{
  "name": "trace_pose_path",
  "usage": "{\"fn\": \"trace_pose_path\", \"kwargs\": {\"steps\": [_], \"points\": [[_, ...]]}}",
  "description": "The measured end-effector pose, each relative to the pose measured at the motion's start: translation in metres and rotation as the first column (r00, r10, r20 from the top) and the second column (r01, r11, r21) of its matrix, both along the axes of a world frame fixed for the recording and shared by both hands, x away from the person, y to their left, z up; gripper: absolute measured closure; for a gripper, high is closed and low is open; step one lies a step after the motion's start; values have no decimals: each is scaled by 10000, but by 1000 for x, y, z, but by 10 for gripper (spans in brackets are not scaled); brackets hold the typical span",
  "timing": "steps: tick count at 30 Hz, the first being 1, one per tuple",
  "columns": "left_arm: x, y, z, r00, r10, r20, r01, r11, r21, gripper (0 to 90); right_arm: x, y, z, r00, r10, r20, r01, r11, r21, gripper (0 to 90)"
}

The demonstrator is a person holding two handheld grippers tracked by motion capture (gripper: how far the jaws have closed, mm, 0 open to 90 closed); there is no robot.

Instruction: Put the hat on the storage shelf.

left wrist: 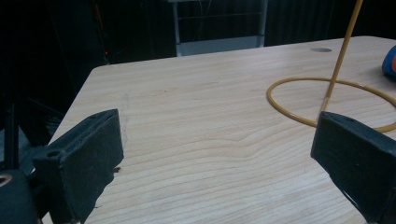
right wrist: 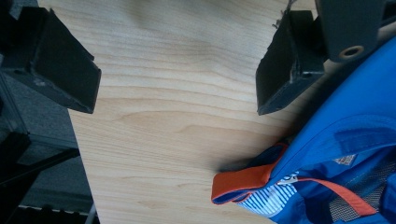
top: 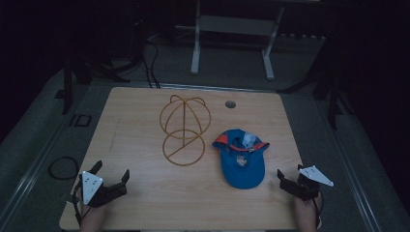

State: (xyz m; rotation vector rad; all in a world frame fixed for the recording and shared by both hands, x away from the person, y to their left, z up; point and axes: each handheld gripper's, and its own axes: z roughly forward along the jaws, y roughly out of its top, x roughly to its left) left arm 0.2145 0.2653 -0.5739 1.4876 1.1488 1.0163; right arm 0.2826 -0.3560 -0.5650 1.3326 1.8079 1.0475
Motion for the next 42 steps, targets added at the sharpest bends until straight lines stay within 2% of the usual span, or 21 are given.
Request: {"fn": "trace_pose_path", "kwargs": {"steps": [5, 8, 9, 10, 12, 14, 17, 20, 22, 24, 28, 29, 32, 36, 37, 38, 39, 40, 42], "points": [[0, 1, 0, 10000, -50, 82, 50, 10000, -2, 28, 2, 0, 0, 9998, 202, -39, -202, 9995, 228, 139], [0, 0, 1, 9999, -142, 33, 142, 9998, -146, 27, 3, 1, 1, 9994, 318, -143, -315, 9993, 207, 137], [0, -2, 2, 9994, -321, 133, 326, 9986, -415, 27, 4, 2, 3, 9986, 468, -260, -464, 9988, 149, 135], [-1, -5, 3, 9987, -497, 75, 500, 9977, -449, 27, 6, 4, 7, 9978, 617, -230, -614, 9980, 126, 134], [-1, -8, 3, 9976, -689, -11, 689, 9973, -248, 27, 10, 5, 14, 9972, 719, -222, -713, 9972, 240, 133], [-1, -12, 3, 9969, -767, -189, 772, 9966, 280, 28, 14, 6, 21, 9971, 727, -221, -722, 9971, 240, 133], [-1, -16, 3, 9953, -911, -314, 924, 9949, 412, 28, 21, 9, 33, 9964, 823, -201, -817, 9961, 322, 130], [-1, -17, 4, 9916, -1178, -535, 1180, 9930, 21, 28, 27, 11, 44, 9951, 965, -234, -945, 9926, 762, 129], [-1, -18, 5, 9902, -1270, -588, 1258, 9918, -240, 28, 30, 14, 52, 9945, 1025, -225, -1009, 9929, 623, 128], [0, -17, 6, 9850, -1527, -803, 1478, 9870, -639, 38, 34, 18, 59, 9928, 1194, -101, -1187, 9916, 520, 128], [0, -18, 8, 9811, -1600, -1090, 1544, 9863, -577, 44, 40, 22, 69, 9905, 1376, 59, -1377, 9890, 536, 128], [-1, -21, 8, 9773, -1637, -1342, 1602, 9864, -364, 43, 49, 26, 75, 9839, 1775, -193, -1758, 9821, 670, 128], [-2, -24, 9, 9752, -1727, -1386, 1720, 9849, -176, 43, 57, 32, 79, 9751, 2196, -300, -2164, 9724, 870, 128], [-3, -27, 10, 9763, -1733, -1294, 1736, 9848, -92, 44, 66, 43, 83, 9735, 2277, -215, -2258, 9717, 695, 128], [-3, -27, 10, 9751, -1742, -1371, 1756, 9845, -17, 45, 70, 45, 84, 9669, 2544, -214, -2515, 9636, 909, 126], [-3, -27, 10, 9751, -1742, -1371, 1756, 9845, -17, 45, 70, 45, 84, 9669, 2544, -214, -2515, 9636, 909, 126], [-3, -27, 10, 9756, -1695, -1393, 1714, 9852, 13, 45, 73, 47, 84, 9591, 2818, -273, -2768, 9535, 1196, 128], [-3, -26, 10, 9747, -1726, -1421, 1745, 9847, 6, 45, 80, 52, 84, 9491, 3119, -426, -3055, 9453, 1146, 144], [-2, -26, 9, 9721, -1774, -1532, 1798, 9837, 19, 45, 86, 58, 83, 9482, 3147, -435, -3099, 9463, 922, 186]]}}
